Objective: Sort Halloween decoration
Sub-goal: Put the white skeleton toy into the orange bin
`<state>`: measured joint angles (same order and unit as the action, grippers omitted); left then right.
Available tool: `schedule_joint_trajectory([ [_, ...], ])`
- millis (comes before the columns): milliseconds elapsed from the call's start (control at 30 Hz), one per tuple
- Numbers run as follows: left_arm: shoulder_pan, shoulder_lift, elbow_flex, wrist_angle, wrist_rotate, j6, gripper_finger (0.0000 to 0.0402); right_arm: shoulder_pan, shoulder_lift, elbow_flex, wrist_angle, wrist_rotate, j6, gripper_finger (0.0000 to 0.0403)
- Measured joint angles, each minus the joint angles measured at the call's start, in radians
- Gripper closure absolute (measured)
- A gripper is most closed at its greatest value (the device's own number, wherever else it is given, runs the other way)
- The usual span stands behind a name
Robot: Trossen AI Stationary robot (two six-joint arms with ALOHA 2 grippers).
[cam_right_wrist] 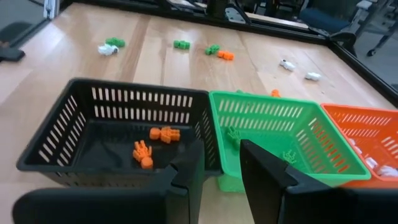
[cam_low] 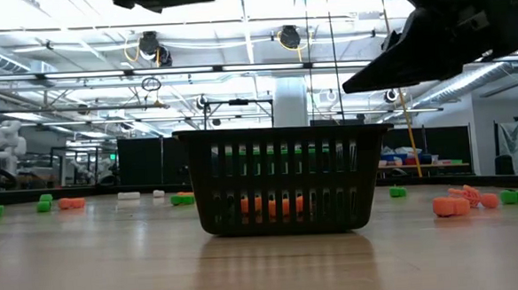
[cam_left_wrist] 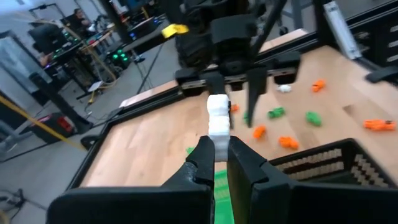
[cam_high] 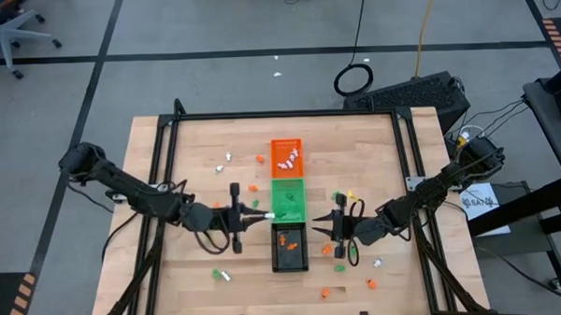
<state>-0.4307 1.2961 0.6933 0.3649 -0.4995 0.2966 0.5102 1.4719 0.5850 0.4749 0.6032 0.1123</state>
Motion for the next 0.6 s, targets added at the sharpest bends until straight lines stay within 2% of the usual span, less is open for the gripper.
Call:
schedule_joint_trajectory([
  [133,0.068,0.0,0.0,0.0,0.0,0.012,0.0389,0.0,0.0,0.0,-0.021,0.001,-0.005,0.0314],
  [300,0.234,0.001,0.0,-0.011,0.006,0.056,0.0389,0.0,0.0,0.0,-0.052,0.002,0.013,0.0314],
  [500,0.452,0.069,0.0,0.022,0.21,0.02,0.0389,0.0,0.0,0.0,-0.086,0.002,0.056,0.0314],
  [600,0.539,0.131,0.0,0.027,0.279,-0.028,0.0389,0.0,0.0,0.0,-0.105,0.002,0.069,0.0314],
])
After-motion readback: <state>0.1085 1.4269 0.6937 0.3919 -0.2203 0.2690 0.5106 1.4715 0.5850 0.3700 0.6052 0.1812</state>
